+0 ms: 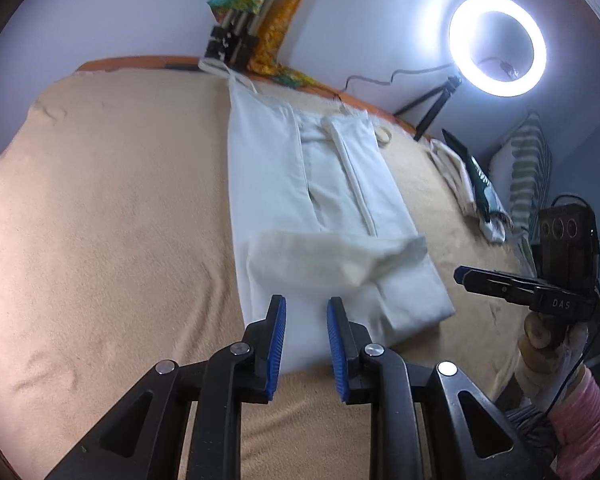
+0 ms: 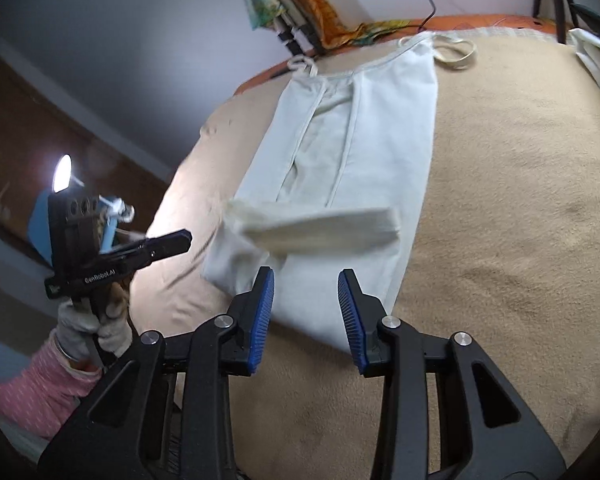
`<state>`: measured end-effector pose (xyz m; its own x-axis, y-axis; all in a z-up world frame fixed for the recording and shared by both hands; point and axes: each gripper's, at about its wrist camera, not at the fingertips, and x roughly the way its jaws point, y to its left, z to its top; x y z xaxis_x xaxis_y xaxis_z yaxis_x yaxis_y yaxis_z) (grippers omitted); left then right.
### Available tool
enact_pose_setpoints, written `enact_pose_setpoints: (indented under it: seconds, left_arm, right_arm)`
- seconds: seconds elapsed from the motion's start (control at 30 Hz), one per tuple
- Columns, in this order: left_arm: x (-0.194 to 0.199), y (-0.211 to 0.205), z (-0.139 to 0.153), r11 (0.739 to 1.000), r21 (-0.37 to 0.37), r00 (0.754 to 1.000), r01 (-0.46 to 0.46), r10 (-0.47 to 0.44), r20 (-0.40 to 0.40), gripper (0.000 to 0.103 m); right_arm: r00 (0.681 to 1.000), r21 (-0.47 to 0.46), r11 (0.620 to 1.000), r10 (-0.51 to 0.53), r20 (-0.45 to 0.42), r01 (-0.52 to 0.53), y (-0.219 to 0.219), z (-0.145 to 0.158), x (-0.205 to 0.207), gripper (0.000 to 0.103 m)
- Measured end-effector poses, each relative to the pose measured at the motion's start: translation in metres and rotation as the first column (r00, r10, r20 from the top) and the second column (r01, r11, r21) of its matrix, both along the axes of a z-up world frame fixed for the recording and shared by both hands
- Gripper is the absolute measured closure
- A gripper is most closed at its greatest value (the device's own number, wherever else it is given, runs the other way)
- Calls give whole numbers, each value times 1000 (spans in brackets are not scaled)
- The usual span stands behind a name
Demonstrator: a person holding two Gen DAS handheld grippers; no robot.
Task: Fold small clothes
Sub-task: 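Fold the hem up toward the straps with both tools and release, then grasp the neckline and straps of the tank top with both tools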
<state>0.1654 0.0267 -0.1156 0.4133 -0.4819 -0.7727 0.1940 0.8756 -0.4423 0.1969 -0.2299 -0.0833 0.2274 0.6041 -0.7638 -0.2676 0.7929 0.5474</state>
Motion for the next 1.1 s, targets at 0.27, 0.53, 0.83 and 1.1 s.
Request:
enact_pose_setpoints:
  seconds: [0.27,0.53,0.83,1.1]
  left_arm:
    - [20,-19,-23,999,34,999,-1,3,-36,84]
    - [37,-12,-22,992,119,999,-48,49,0,82]
    - [69,25,16,983,78,983,-167,160,88,70]
    - [125,34,39,984,55,980,-170,163,116,60]
  right_arm:
    - [999,-100,995,-29,-39,25,12,-29,8,68]
    - [999,-222,975,-27,-28,20,5,-27,-4,84]
    - [986,-254,963,-47,161,88,-7,11,8,52]
    - [964,-295,952,6,267,76,-10,42,58,33]
